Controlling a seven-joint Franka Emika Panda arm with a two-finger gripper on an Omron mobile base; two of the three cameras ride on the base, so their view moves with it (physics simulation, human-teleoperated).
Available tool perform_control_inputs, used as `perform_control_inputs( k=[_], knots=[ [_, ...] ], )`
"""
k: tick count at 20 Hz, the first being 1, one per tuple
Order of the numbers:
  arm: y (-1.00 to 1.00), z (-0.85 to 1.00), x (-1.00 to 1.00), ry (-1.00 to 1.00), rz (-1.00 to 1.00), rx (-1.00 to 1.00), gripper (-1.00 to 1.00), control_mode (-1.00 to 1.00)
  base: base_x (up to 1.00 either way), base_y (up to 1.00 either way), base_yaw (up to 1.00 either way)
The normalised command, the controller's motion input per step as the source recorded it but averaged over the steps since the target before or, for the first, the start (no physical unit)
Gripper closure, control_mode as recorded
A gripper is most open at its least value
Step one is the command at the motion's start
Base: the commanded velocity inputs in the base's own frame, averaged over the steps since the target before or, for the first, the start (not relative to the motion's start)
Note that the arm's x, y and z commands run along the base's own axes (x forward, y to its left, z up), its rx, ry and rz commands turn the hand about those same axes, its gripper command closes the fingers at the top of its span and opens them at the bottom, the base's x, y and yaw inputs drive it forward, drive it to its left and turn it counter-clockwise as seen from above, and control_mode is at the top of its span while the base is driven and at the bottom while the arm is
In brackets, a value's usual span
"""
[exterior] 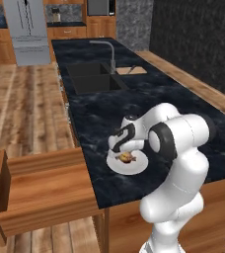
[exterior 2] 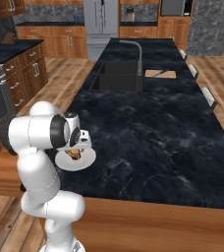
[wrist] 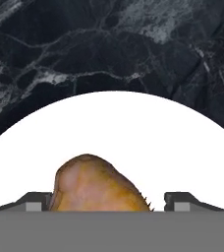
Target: Pick up the knife from the drawer and place it on the cutting board. Then place the meat from the plate to the cutting board.
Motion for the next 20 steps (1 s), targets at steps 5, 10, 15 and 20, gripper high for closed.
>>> perform_control_inputs(
  k=[5, 10, 15, 20],
  knots=[
    [0.03, -0.22, 0.07, 0.00, 0.00, -0.01, 1.00, -1.00, 0.00, 0.00, 0.00],
    [-0.03, -0.02, -0.14, -0.03, 0.00, 0.00, 1.00, -1.00, 0.00, 0.00, 0.00],
    [-0.07, 0.33, -0.20, -0.17, 0.00, 0.00, 1.00, -1.00, 0.00, 0.00, 0.00],
    [-0.05, 0.65, -0.18, -0.30, 0.00, 0.00, 1.00, -1.00, 0.00, 0.00, 0.00]
  ],
)
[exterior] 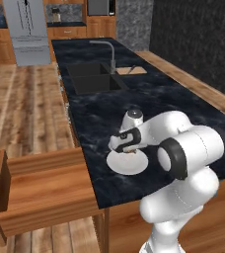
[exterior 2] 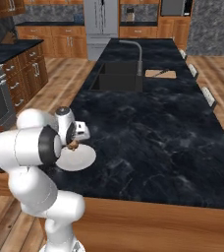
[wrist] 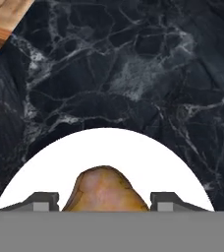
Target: Pick up the knife from the drawer and place it on the cutting board. Then place the meat from the plate to the cutting board.
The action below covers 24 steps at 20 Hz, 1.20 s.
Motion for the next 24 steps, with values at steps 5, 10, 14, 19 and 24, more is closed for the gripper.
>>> perform_control_inputs(
  k=[5, 10, 14, 19, 24],
  knots=[
    [-0.11, 0.61, -0.20, -0.36, 0.00, 0.00, 1.00, -1.00, 0.00, 0.00, 0.00],
    [-0.06, 0.60, -0.43, -0.35, -0.01, 0.01, 1.00, -1.00, 0.00, 0.00, 0.00],
    [-0.02, 0.47, -0.59, -0.37, -0.02, 0.06, 1.00, -1.00, 0.00, 0.00, 0.00],
    [-0.19, 0.47, -0.56, -0.32, -0.04, 0.14, 1.00, -1.00, 0.00, 0.00, 0.00],
    [-0.21, 0.55, -0.08, -0.14, -0.03, 0.16, 1.00, -1.00, 0.00, 0.00, 0.00]
  ],
)
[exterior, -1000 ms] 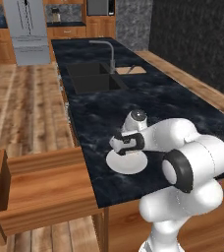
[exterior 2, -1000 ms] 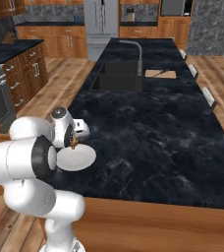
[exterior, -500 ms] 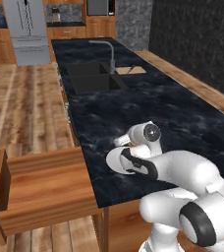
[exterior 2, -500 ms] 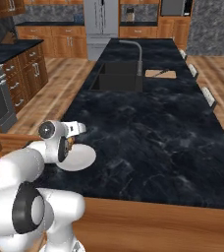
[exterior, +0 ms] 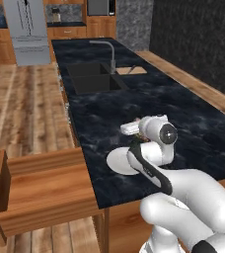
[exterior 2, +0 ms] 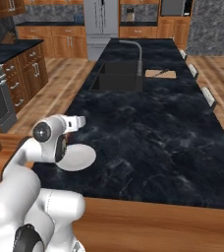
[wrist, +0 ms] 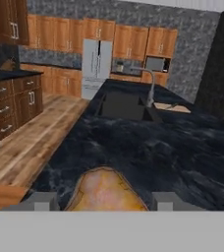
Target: Pick up the knife from the drawer and place it on the cutting board. Then place the meat from the plate to the cutting board.
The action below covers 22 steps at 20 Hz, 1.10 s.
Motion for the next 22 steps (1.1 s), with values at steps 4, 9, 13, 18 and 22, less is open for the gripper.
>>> perform_control_inputs(
  k=[4, 9, 13, 18, 22],
  knots=[
    [-0.16, 0.44, -0.10, 0.06, -0.04, 0.18, 1.00, -1.00, 0.00, 0.00, 0.00],
    [-0.05, 0.06, -0.34, 0.30, -0.08, 0.02, 1.00, -1.00, 0.00, 0.00, 0.00],
    [-0.05, 0.09, -0.20, 0.38, -0.10, 0.00, 1.00, -1.00, 0.00, 0.00, 0.00],
    [0.00, 0.07, -0.01, 0.10, -0.03, 0.00, 1.00, -1.00, 0.00, 0.00, 0.00],
    [-0.02, 0.00, -0.04, -0.04, 0.00, 0.00, 1.00, -1.00, 0.00, 0.00, 0.00]
  ],
)
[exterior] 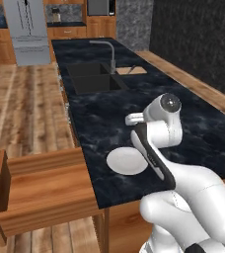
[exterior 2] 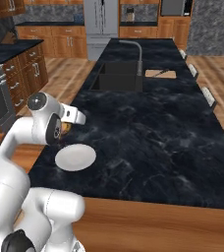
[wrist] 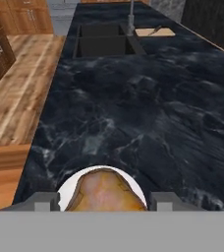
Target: Pick up the knife from the drawer and place it on the cutting board. Then place the meat from the plate to the cutting board.
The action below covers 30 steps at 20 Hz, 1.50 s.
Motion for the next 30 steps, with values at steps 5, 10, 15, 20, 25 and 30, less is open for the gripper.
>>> perform_control_inputs(
  k=[5, 10, 15, 20, 25, 30],
  knots=[
    [-0.09, -0.10, -0.14, -0.03, 0.00, 0.00, 1.00, -1.00, 0.00, 0.00, 0.00],
    [-0.22, -0.01, -0.17, 0.09, 0.00, 0.01, 1.00, -1.00, 0.00, 0.00, 0.00],
    [-0.14, 0.00, -0.01, 0.03, 0.00, 0.00, 1.00, 1.00, -0.24, -0.78, -0.01],
    [0.00, 0.00, 0.00, 0.00, 0.00, 0.00, 1.00, 1.00, -0.15, -1.00, 0.00],
    [0.00, 0.00, 0.00, 0.00, 0.00, 0.00, 1.00, 1.00, -0.11, -1.00, 0.00],
    [0.00, 0.00, 0.00, 0.00, 0.00, 0.00, 1.00, 1.00, 0.00, -1.00, 0.00]
  ],
)
